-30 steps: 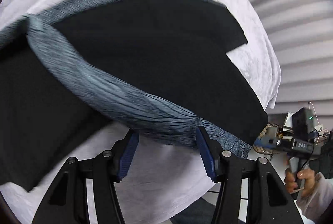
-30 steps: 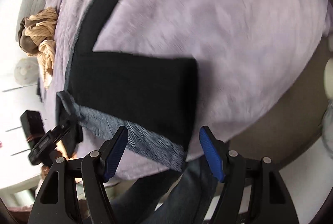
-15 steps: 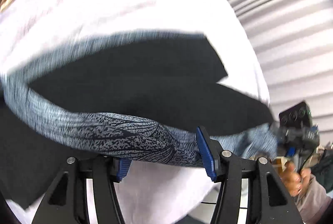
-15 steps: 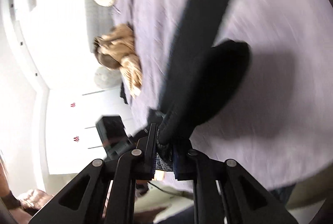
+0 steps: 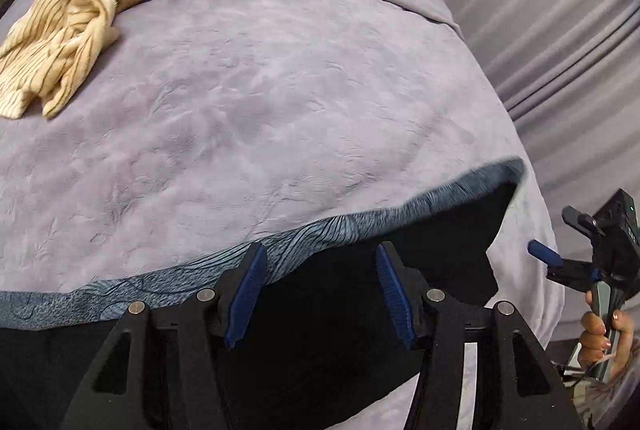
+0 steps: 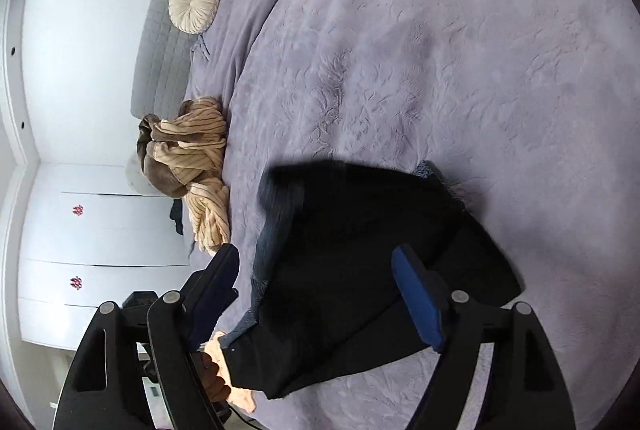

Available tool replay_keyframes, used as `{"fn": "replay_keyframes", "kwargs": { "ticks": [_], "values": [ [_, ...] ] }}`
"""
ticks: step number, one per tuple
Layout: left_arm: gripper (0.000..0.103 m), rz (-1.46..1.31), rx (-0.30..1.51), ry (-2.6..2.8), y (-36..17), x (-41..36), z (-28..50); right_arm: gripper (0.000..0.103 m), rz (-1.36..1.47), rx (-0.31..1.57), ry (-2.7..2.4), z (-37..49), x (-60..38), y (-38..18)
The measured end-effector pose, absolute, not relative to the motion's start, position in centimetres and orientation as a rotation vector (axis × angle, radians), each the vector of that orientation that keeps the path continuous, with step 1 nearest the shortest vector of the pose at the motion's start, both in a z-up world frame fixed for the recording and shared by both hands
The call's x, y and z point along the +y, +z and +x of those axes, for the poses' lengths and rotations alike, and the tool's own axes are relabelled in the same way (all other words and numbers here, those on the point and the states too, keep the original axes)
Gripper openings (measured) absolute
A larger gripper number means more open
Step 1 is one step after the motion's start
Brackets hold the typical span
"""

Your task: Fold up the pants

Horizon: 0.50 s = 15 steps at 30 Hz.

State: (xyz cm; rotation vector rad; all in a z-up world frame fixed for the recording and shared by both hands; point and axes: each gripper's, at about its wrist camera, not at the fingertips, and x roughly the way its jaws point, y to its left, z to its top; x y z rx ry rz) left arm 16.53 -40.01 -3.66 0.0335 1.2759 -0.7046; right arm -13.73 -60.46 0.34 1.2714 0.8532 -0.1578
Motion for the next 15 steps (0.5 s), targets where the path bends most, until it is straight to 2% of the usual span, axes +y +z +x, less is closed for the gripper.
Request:
{"fn": "replay_keyframes", "kwargs": {
  "ticks": [5,10,11,12,15],
  "values": [
    [0.057,0.084,1.34,-0.611,-6.9,-38.1,15.6,0.069,1.333,0.952,-0.153,-15.2,-57.6,-4.3],
    [0.057,0.099,1.399,-0.551,-9.6,-36.3,14.2,0.059,1.43,0.923,-0.099,-12.2,-55.5,-9.2],
    [0.057,0.101,1.406,-0.544,-9.9,-36.0,14.1,0.029,1.443,0.923,-0.09,-11.4,-55.2,-10.0],
    [0.057,0.109,1.411,-0.536,-10.0,-35.7,13.9,0.007,1.439,0.946,-0.101,-10.9,-54.8,-10.2],
    [0.057,0.124,1.408,-0.539,-9.5,-34.7,13.3,0.007,1.448,0.884,-0.054,-12.1,-54.2,-7.9]
  ]
}}
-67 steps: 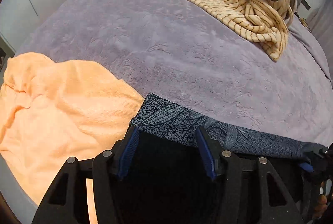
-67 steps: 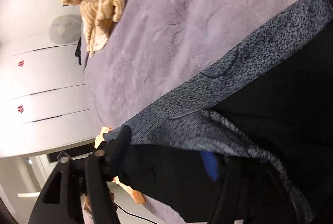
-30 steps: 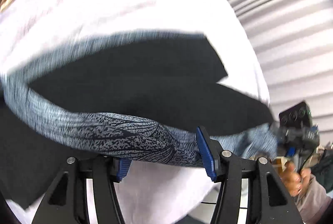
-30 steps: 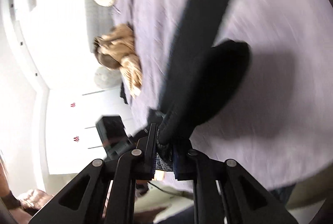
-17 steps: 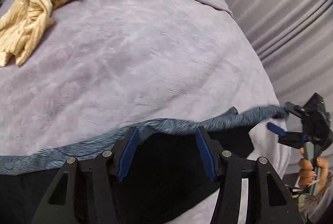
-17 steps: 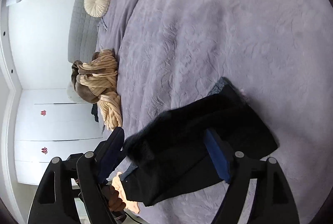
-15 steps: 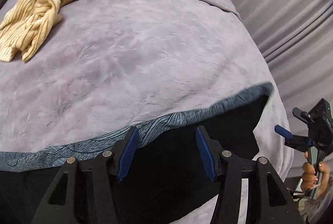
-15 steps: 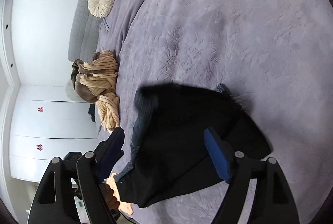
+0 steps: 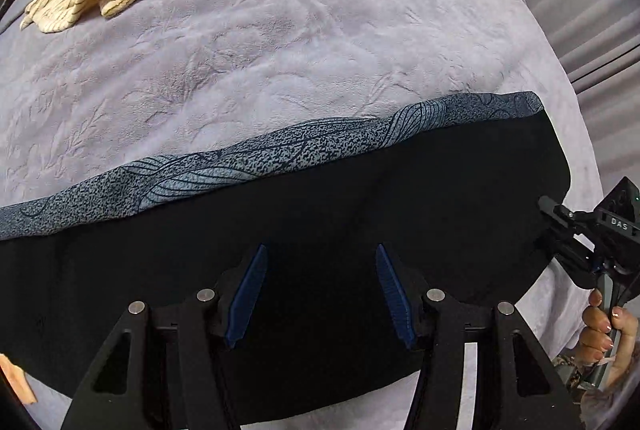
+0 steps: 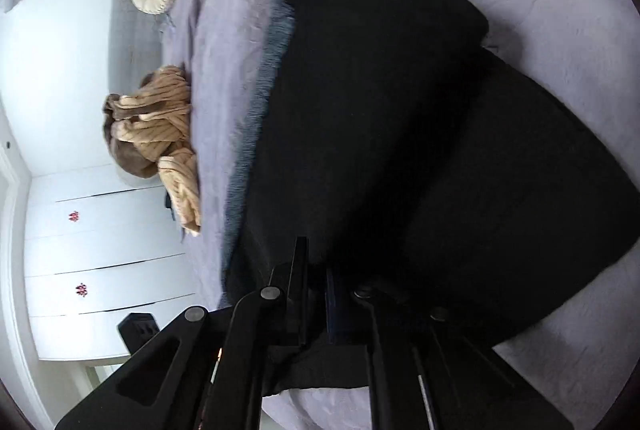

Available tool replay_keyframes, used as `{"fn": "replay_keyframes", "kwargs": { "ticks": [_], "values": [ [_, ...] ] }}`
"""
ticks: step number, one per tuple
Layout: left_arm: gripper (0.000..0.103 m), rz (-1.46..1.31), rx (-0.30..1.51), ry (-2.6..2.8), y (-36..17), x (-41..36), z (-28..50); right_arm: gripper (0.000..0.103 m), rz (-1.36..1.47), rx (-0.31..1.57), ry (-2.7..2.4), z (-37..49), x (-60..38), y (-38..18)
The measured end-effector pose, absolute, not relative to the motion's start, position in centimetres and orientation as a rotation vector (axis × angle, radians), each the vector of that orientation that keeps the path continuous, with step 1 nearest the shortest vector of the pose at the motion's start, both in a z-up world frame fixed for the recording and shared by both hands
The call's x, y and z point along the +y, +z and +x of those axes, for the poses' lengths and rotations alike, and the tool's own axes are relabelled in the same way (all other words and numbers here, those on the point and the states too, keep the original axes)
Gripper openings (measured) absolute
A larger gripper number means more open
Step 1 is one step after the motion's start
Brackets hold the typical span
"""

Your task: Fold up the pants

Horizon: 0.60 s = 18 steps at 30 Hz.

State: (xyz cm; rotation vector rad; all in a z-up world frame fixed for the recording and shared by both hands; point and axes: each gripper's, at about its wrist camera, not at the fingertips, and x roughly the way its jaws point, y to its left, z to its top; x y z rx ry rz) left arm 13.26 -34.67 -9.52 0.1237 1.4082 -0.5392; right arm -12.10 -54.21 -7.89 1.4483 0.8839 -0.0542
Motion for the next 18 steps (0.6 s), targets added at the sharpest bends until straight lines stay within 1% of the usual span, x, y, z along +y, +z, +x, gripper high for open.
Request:
{"fn": "replay_keyframes", "kwargs": {
  "ticks": [2,5,8,9,13,18],
  "values": [
    [0.057,0.15,1.402,-0.561,-9.0,-33.9,12.5,0.007,1.451,0.917,-0.064,-14.0,-53.6,-7.1],
    [0.057,0.207,1.421,-0.563,-9.8,-33.1,11.5,0.008,1.435,1.031,-0.124,-15.7,-53.3,-9.2],
    [0.057,0.247,1.481,-0.515,-11.5,-32.3,10.8,0.008,1.487,1.024,-0.112,-16.2,-53.7,-10.3],
    [0.057,0.246,1.481,-0.512,-11.5,-32.0,10.6,0.011,1.476,1.028,-0.116,-16.3,-53.6,-10.0],
    [0.057,0.233,1.47,-0.511,-10.9,-31.0,10.2,0.012,1.363,1.094,-0.125,-17.0,-53.1,-7.8],
    [0.057,0.206,1.464,-0.476,-10.5,-29.4,10.4,0.019,1.385,1.071,-0.103,-17.2,-52.7,-6.7]
  ]
}}
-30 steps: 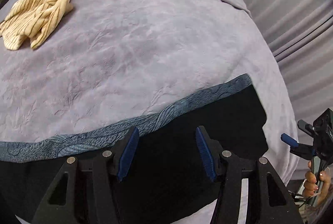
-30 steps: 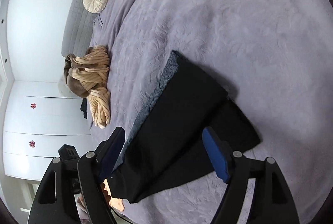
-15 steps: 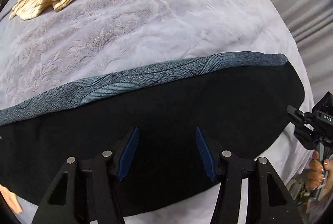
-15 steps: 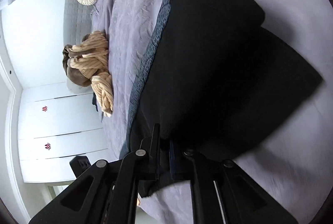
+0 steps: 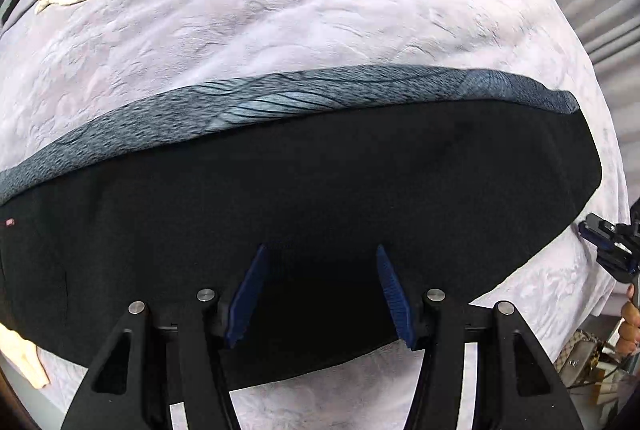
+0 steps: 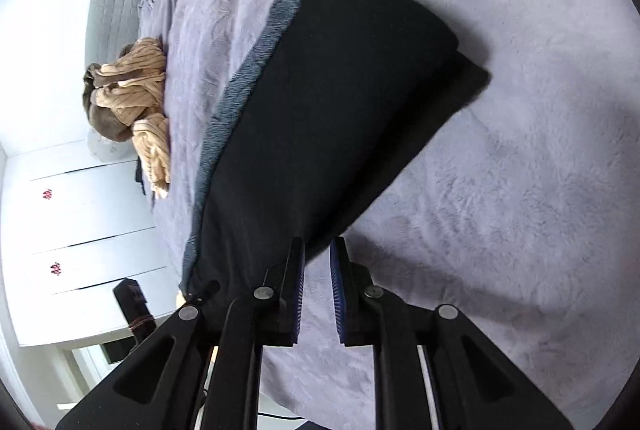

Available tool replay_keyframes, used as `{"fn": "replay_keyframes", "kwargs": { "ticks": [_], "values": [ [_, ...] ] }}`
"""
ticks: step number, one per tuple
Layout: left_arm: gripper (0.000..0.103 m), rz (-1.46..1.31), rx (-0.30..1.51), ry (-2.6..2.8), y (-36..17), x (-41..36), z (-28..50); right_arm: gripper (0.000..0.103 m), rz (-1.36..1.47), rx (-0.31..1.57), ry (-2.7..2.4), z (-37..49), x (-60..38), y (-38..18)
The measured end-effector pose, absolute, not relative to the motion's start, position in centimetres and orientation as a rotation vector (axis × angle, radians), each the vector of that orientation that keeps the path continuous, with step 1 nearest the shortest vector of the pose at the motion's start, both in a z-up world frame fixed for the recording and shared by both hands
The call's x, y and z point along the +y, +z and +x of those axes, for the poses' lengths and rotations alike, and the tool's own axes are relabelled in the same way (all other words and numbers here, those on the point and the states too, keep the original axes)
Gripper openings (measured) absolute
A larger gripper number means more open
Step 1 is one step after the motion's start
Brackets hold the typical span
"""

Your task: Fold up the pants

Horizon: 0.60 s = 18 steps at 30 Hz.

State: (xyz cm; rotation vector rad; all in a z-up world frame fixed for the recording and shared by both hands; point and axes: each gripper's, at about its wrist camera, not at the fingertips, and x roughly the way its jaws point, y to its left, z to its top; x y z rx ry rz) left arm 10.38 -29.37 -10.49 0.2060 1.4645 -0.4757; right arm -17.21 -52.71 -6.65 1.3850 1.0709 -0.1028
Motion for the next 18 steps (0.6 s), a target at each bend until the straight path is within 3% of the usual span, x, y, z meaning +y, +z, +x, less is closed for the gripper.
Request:
{"fn": "replay_keyframes", "kwargs": {
  "ticks": [2,5,18],
  "values": [
    [0.057,0.188,1.464,-0.451,-10.4,-28.3,10.9,0.028,1.41,1.073,-0.053,-16.3,-51.5,-6.7],
    [0.057,0.174,1.459,-0.384,-10.3,-25.2,11.9,0.056,1.395,1.095,0.067,-13.4,-47.5,-6.5],
    [0.057,0.167,1.446,-0.225,-12.6,-9.0,14.2,0.057,1.442,1.294,0.468,-2.2,-24.5,-10.7]
  ]
}}
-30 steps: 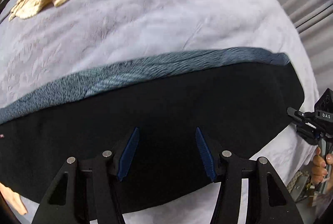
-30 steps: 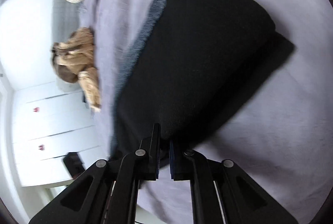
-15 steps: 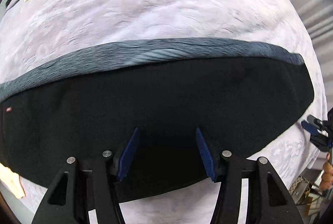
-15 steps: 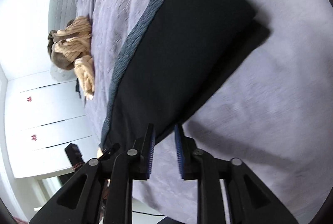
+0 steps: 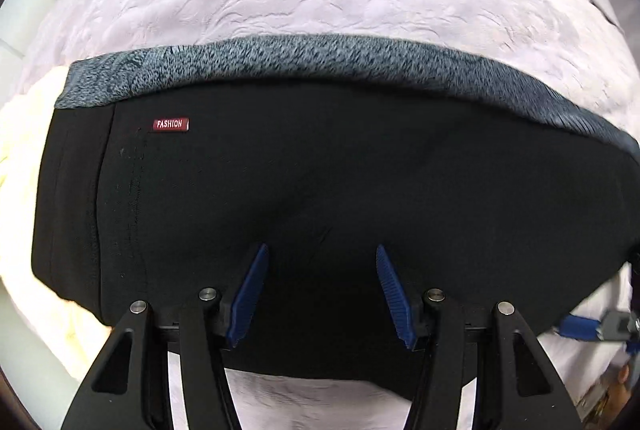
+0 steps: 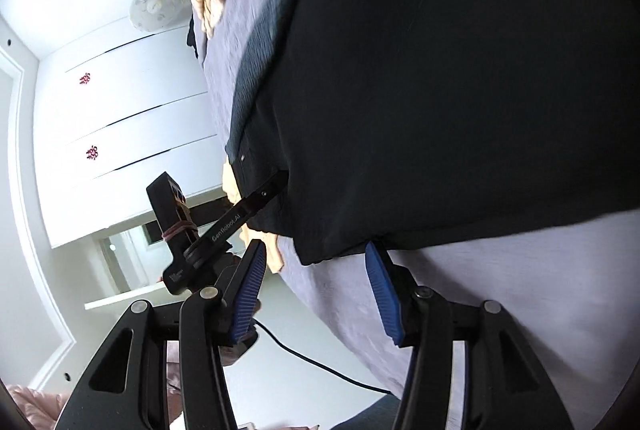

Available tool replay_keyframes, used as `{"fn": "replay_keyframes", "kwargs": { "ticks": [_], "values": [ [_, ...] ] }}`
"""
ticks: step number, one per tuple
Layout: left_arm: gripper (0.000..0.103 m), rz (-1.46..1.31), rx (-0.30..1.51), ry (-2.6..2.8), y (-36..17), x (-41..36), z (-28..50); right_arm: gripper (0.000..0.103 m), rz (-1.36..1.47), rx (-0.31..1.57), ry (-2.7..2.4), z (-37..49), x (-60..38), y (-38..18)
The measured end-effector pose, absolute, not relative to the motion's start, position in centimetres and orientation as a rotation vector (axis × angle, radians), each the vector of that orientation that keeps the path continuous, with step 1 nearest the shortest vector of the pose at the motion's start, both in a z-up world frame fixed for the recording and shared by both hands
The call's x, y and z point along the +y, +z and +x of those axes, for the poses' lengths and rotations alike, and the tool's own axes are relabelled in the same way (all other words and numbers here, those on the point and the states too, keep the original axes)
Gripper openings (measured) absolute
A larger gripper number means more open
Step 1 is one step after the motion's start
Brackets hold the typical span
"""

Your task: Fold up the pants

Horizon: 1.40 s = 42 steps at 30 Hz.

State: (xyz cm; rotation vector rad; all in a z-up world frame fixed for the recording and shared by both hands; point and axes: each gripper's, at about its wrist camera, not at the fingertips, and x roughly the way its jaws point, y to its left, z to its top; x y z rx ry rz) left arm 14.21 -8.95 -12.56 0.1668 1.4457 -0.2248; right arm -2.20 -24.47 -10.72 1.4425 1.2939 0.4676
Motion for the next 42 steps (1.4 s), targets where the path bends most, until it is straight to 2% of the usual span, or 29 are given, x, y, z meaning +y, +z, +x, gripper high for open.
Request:
{"fn": "replay_keyframes", "kwargs": {
  "ticks": [3,5,8,9,10,11,12,17,20,23,25,28,32,33,34,35,38,41,42],
  "values": [
    [0.058,0.231,1.431,-0.281,-12.6,-9.0,13.5,0.057,1.412,1.311,0.43,-1.4,-22.9,-10.8],
    [0.062,0.213,1.43,-0.31,-12.8,-9.2,13.5,0.057,1.4,1.311,0.395,-1.2,-22.5,-10.7],
    [0.062,0.19,1.425,-0.351,-13.1,-7.9,13.5,0.057,1.378,1.302,0.358,-0.6,-22.1,-10.2],
    [0.062,0.195,1.422,-0.366,-13.1,-7.3,13.1,0.053,1.363,1.309,0.347,-0.8,-22.3,-10.1],
    [0.062,0.203,1.42,-0.384,-13.0,-7.1,13.0,0.047,1.342,1.318,0.335,-0.4,-22.0,-9.9],
    [0.062,0.21,1.418,-0.4,-12.9,-6.8,12.9,0.018,1.308,1.336,0.309,0.2,-21.7,-9.5],
    [0.062,0.213,1.416,-0.413,-12.7,-6.0,12.6,0.008,1.291,1.343,0.289,0.8,-21.4,-8.9],
    [0.062,0.244,1.395,-0.456,-12.4,-3.8,11.0,0.008,1.147,1.322,0.207,-1.2,-20.8,-6.3],
    [0.062,0.295,1.384,-0.467,-12.5,-3.2,10.4,0.008,1.267,1.348,0.139,-2.6,-20.7,-8.9],
    [0.062,0.321,1.402,-0.448,-11.5,-5.0,9.2,0.011,1.26,1.353,0.188,-3.5,-21.4,-7.3],
    [0.062,0.265,1.405,-0.451,-10.6,-4.8,9.5,0.013,1.155,1.325,0.152,-5.1,-24.2,-4.7],
    [0.062,0.203,1.388,-0.47,-9.8,-5.6,10.0,0.019,1.169,1.209,-0.018,-7.9,-30.4,-2.6],
    [0.062,0.201,1.41,-0.49,-11.0,-8.7,9.7,0.025,1.267,1.142,-0.176,-8.9,-36.9,-3.3],
    [0.062,0.218,1.412,-0.485,-11.5,-9.2,9.4,0.025,1.301,1.127,-0.192,-9.0,-37.9,-3.8],
    [0.068,0.254,1.39,-0.474,-11.9,-9.6,8.8,0.025,1.34,1.113,-0.208,-9.0,-38.3,-4.5],
    [0.07,0.278,1.371,-0.479,-12.0,-9.7,8.2,0.015,1.367,1.113,-0.229,-9.3,-38.4,-5.2],
    [0.073,0.339,1.344,-0.487,-12.1,-9.5,6.6,0.006,1.365,1.159,-0.253,-10.0,-37.3,-6.7],
    [0.073,0.335,1.392,-0.474,-11.6,-8.7,6.6,0.006,1.367,1.154,-0.218,-11.4,-38.2,-5.8],
    [0.073,0.336,1.406,-0.465,-11.2,-8.7,6.7,0.013,1.341,1.155,-0.216,-11.6,-38.4,-5.2]
  ]
}}
